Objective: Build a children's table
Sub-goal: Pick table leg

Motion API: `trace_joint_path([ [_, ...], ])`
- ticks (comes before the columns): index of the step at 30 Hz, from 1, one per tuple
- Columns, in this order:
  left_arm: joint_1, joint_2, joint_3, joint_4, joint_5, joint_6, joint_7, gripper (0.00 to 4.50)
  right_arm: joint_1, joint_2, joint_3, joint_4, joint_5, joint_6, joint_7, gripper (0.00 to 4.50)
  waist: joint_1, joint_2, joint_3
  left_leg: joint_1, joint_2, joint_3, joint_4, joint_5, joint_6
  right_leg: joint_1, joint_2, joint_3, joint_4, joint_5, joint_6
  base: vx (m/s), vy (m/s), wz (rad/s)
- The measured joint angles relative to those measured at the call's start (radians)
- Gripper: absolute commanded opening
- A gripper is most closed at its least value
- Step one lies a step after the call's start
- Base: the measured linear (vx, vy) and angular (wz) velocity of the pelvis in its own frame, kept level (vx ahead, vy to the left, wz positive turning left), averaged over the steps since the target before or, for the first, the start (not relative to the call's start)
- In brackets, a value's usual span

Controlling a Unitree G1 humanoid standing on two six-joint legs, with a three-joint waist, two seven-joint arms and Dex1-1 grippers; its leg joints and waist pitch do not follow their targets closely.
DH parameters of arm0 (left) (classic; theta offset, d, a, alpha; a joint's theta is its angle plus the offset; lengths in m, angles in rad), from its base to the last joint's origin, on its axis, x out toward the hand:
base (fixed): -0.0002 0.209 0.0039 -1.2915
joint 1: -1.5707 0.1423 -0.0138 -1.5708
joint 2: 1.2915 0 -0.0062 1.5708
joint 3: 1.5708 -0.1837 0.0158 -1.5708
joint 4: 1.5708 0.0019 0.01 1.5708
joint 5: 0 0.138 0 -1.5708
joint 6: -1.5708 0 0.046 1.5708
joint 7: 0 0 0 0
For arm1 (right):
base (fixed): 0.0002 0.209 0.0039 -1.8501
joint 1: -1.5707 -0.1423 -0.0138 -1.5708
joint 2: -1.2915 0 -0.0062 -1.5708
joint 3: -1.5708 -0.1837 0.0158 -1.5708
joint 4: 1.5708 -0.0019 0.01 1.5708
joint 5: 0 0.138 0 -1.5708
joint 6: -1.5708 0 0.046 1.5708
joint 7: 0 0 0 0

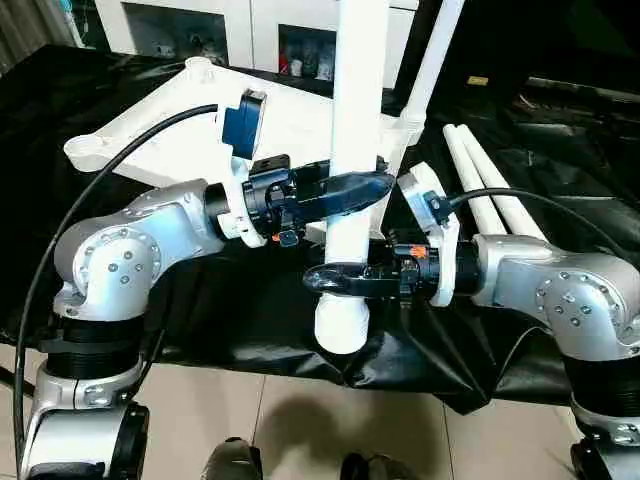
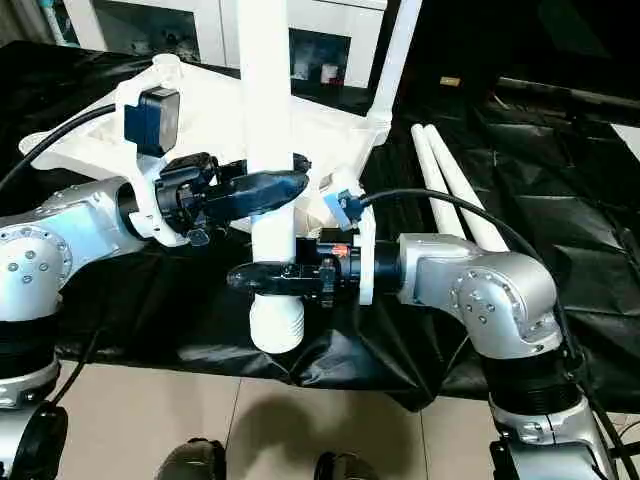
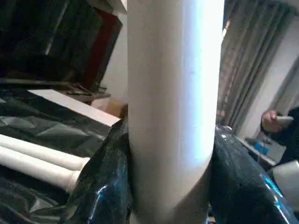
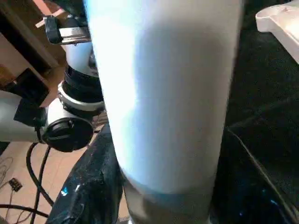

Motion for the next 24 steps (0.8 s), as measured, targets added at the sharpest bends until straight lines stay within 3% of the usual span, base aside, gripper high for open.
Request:
trace_joint_path([
  [6,-0.013,-0.088,0.068,0.024,-0.047,-0.027,0.1,2.86,0.004,0.024,-0.023,0.007,0.013,-0.003,-0.015,1.89,0.0,0.0,0.0,0.0,0.0,0.0,0.0,0.0,0.0,0.0,0.0,-0.001,0.0,0.0,0.0,0.0,0.0,0.0],
  [8,-0.015,-0.12,0.092,0.044,-0.058,-0.047,0.139,2.86,0.004,0.046,-0.052,0.011,0.027,-0.003,-0.032,1.87,0.0,0.0,0.0,0.0,0.0,-0.001,0.0,0.0,0.0,0.0,0.0,-0.001,0.0,0.0,0.0,0.0,0.0,0.0],
  [15,0.018,-0.221,0.248,0.071,-0.221,-0.115,0.28,2.86,0.017,0.07,-0.192,0.008,0.097,-0.039,-0.109,1.86,0.0,0.003,-0.001,-0.001,0.0,-0.002,0.001,0.0,0.0,0.0,0.0,-0.002,-0.001,0.0,0.0,0.0,0.0,0.0],
  [17,0.043,-0.194,0.248,0.052,-0.137,-0.147,0.321,2.86,0.038,0.063,-0.203,-0.015,0.059,-0.074,-0.149,1.86,0.0,0.004,-0.002,-0.001,0.0,-0.003,0.0,0.0,0.0,0.0,0.001,-0.002,-0.001,0.0,0.0,0.0,0.0,0.0],
  [20,0.095,-0.086,0.168,0.022,0.123,-0.207,0.377,2.86,0.073,0.062,-0.199,-0.039,-0.059,-0.137,-0.236,1.86,-0.004,0.01,-0.003,-0.001,0.0,-0.004,-0.001,0.0,0.0,0.0,0.002,-0.003,-0.002,0.0,0.001,0.0,0.0,0.0],
  [21,0.121,-0.015,0.097,0.014,0.26,-0.253,0.406,2.86,0.084,0.069,-0.185,-0.041,-0.145,-0.191,-0.301,1.86,-0.005,0.013,-0.004,-0.001,0.0,-0.005,-0.002,0.0,0.0,0.0,0.002,-0.003,-0.004,-0.001,0.003,0.0,0.0,0.0],
  [24,0.181,0.02,0.036,-0.008,0.42,-0.306,0.471,2.86,0.115,0.084,-0.156,-0.035,-0.328,-0.341,-0.422,1.86,-0.009,0.029,-0.004,-0.004,-0.001,-0.005,-0.003,0.0,0.0,0.001,0.002,-0.003,-0.011,0.001,0.006,0.0,0.0,0.0],
])
